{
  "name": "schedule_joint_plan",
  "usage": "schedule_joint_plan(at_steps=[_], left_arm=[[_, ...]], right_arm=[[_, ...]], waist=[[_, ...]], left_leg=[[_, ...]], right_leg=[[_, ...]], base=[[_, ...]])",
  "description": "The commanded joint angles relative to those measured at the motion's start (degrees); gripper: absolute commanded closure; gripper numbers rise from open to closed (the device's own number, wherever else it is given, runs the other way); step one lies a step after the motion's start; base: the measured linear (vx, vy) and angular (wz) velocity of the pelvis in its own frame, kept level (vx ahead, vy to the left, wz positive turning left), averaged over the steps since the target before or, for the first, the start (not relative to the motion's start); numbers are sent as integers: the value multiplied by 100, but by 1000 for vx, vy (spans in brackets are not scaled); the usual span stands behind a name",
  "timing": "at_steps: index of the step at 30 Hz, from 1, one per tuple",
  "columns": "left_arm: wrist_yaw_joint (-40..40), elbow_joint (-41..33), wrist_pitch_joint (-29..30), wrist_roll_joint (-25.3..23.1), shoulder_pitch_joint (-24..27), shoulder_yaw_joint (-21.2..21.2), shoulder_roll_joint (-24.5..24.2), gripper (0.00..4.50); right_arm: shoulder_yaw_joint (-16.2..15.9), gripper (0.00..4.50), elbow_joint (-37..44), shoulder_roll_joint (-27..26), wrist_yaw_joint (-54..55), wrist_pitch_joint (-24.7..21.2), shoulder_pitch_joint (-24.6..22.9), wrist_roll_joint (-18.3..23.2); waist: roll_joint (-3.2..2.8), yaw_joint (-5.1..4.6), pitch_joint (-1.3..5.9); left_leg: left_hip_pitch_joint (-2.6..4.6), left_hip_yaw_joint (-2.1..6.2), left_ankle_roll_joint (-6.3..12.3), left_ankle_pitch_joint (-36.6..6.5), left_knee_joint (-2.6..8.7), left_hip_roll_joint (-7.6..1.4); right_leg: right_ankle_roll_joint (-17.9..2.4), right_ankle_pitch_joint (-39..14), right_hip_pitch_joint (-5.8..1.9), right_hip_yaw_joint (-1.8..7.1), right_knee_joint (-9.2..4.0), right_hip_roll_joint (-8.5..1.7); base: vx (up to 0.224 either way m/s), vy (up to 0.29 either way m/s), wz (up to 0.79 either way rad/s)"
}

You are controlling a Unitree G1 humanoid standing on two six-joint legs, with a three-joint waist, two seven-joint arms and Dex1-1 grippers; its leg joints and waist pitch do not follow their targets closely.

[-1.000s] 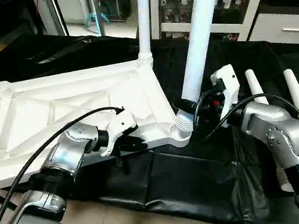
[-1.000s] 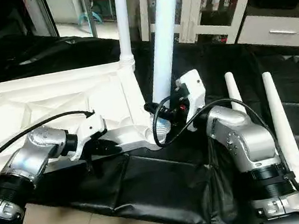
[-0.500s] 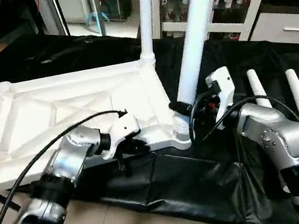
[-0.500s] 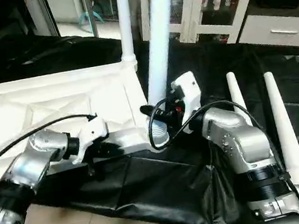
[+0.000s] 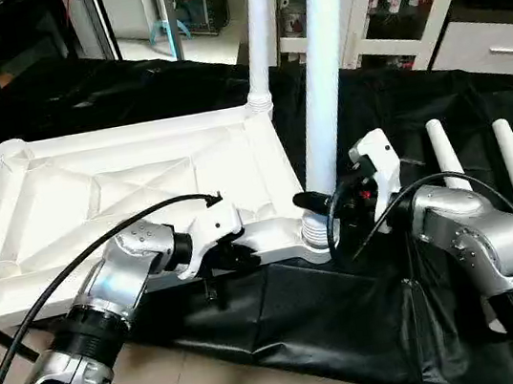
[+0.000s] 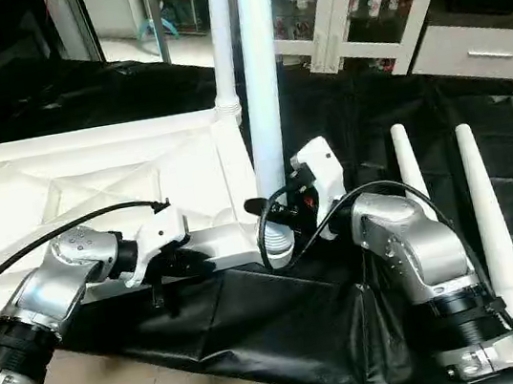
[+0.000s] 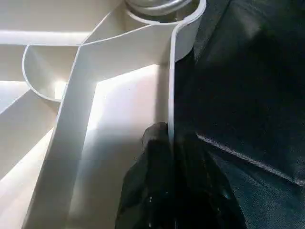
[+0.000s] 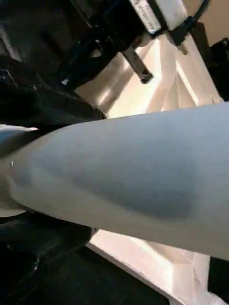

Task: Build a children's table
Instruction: Insert table leg to table base

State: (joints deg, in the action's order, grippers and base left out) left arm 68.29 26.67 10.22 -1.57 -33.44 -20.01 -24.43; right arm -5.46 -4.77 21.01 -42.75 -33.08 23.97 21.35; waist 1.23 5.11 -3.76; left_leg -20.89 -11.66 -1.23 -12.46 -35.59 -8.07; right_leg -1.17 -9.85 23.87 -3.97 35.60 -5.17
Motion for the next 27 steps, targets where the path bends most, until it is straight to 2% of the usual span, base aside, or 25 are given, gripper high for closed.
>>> schedule_joint_plan(at_steps=[1,5,8,14,22,27], left_arm=[[51,-26,59,71,193,-76,77,450],[44,-41,75,62,197,-78,71,450],[47,-39,88,54,187,-75,59,450],[51,-73,116,49,200,-60,30,450],[27,-54,120,54,196,-8,-21,450],[4,35,84,49,152,21,-20,450]], right_arm=[[-79,261,-109,19,-16,40,-67,-129],[-162,261,-284,-85,10,129,-41,-171],[-198,261,-477,-186,24,181,10,-202],[-161,262,-780,-290,21,330,73,-248],[101,263,-1164,-284,107,590,-116,-256],[324,263,-1268,-233,176,785,-379,-213]], waist=[[50,5,407],[46,4,397],[30,-4,397],[38,-18,394],[31,-29,362],[25,-19,372]], left_leg=[[69,250,99,-695,491,-535],[78,254,33,-832,499,-536],[81,259,12,-853,508,-535],[97,267,-63,-1012,523,-541],[145,281,-175,-1365,571,-551],[146,283,-165,-1332,577,-553]], right_leg=[[-1342,-1040,-309,353,-384,-514],[-1295,-1285,-294,356,-415,-519],[-1296,-1255,-288,352,-412,-512],[-1282,-1351,-290,355,-424,-516],[-1174,-1772,-281,362,-494,-526],[-1188,-1654,-298,365,-491,-533]], base=[[0,0,0],[0,0,0],[0,0,0],[0,0,0],[0,0,0],[0,0,0]])
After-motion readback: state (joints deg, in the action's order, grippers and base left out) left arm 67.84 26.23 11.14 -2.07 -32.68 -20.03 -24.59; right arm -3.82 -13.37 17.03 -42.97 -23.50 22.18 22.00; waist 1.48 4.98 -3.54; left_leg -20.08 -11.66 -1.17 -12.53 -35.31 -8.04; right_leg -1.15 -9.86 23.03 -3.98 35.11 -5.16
